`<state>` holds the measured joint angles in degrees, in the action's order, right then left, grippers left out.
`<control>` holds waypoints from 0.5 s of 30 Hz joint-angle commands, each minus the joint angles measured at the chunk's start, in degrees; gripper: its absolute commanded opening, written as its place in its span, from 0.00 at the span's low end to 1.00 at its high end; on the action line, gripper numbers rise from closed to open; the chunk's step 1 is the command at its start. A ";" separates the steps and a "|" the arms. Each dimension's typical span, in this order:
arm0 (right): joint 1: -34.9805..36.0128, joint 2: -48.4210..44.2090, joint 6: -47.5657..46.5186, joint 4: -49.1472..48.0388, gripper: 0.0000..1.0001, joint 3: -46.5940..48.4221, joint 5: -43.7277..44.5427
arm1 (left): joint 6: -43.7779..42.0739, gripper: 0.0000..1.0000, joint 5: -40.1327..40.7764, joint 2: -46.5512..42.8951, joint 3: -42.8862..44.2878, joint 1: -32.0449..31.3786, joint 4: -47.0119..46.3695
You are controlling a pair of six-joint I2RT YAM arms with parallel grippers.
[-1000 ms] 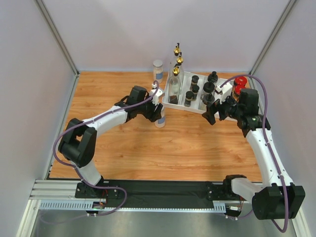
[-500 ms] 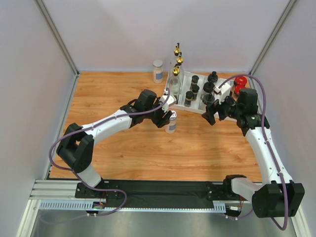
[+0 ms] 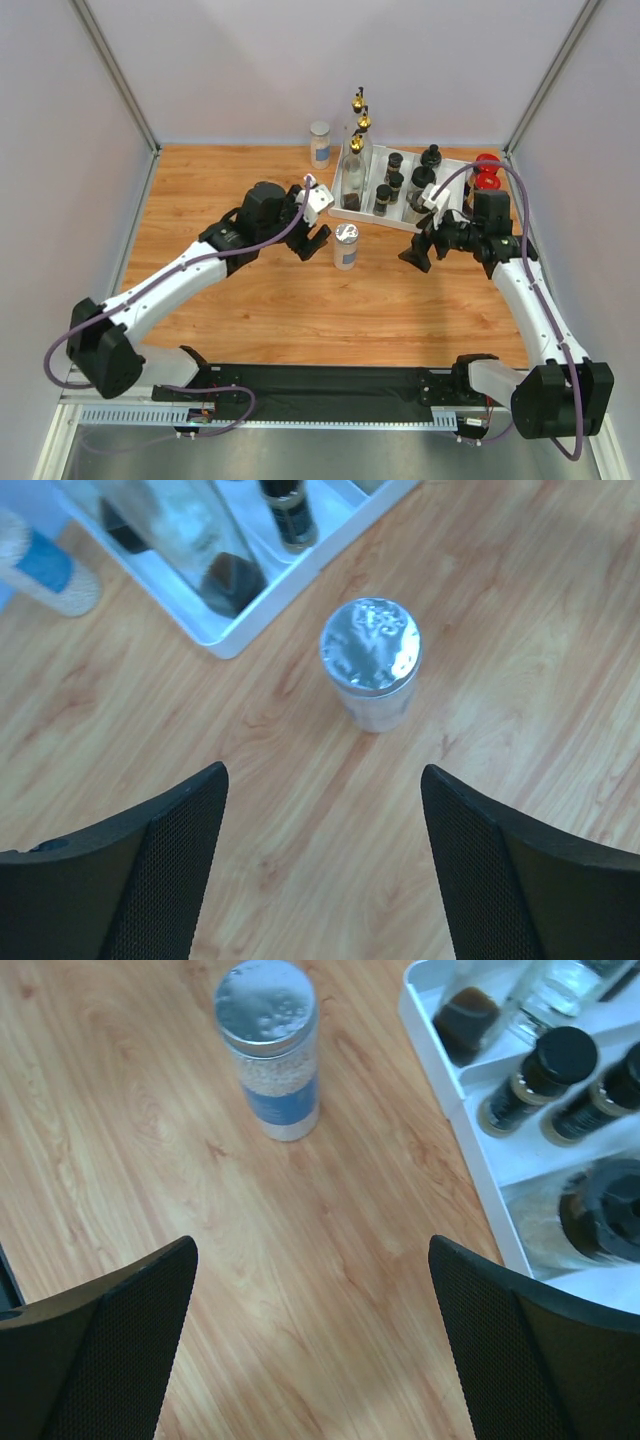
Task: Organize the condiment bottles
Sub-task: Move the bottle to the center of the board, then pick up the bottle from the center of the board.
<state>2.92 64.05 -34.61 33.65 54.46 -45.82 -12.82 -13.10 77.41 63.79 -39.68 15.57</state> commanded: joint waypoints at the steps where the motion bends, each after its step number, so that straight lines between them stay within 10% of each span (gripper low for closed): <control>1: 1.21 0.20 -8.00 0.28 1.00 -1.89 -7.43 | -0.28 0.86 9.55 -6.47 -0.07 -0.05 5.59; 9: 3.85 -2.35 -28.74 -0.78 1.00 -8.49 -9.02 | 2.36 1.00 25.91 -27.20 -10.24 -0.05 11.67; 15: 5.08 1.95 -24.99 -0.78 1.00 -5.07 -4.37 | 0.69 1.00 33.92 -39.52 -18.34 0.04 9.39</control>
<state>7.33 64.27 -57.49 34.02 46.19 -51.13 -11.46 13.23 40.91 48.18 -39.66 25.65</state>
